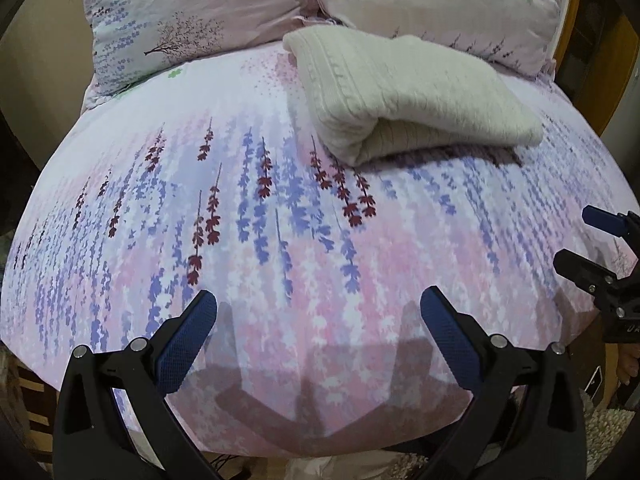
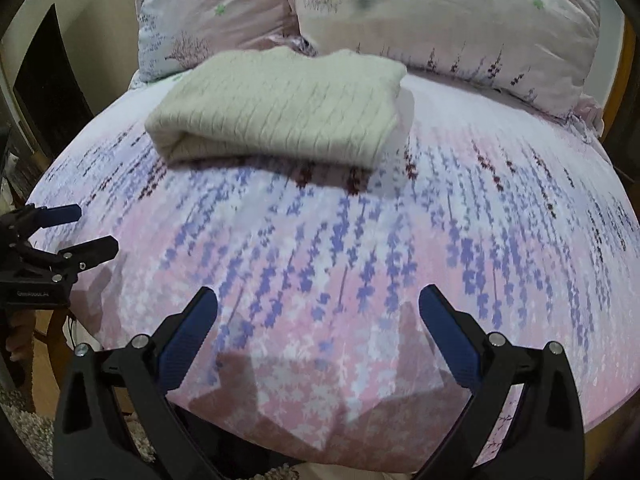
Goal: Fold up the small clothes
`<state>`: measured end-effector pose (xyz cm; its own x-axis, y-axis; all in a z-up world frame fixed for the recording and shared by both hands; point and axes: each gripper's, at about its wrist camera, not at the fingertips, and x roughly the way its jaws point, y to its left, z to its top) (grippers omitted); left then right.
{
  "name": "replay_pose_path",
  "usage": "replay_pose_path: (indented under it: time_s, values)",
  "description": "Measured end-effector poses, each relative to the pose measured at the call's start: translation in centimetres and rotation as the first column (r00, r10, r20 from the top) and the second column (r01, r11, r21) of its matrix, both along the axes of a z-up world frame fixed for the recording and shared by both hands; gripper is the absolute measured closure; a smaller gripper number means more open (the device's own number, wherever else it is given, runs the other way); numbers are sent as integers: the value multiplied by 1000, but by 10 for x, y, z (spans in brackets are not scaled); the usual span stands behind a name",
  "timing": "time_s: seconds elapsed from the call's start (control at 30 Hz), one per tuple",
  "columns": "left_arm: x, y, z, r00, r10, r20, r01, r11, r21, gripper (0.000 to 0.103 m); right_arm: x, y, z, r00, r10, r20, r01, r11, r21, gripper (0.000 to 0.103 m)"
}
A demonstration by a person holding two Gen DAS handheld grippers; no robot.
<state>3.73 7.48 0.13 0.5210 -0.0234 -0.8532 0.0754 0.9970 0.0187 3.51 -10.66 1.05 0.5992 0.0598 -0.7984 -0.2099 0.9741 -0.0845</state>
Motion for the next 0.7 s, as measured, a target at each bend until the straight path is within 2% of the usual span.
replay_pose_path:
  time_s: [0.13,0.3,0.7]
  values:
    - [1,-5,-5,1000,-1,-26,1,1000,18,1,2,-1,-4,1000,-8,-18,7,1000,-29,2]
    - [5,-4,-6,999,4,-42,-4,1000,-2,1,5,-3,-10,999,-20,-37,18,999,-51,2]
    - [7,-4,-7,999,-5,-35,5,1000,-3,1,5,-4,-10,999,-3,-38,1,998,-59,2]
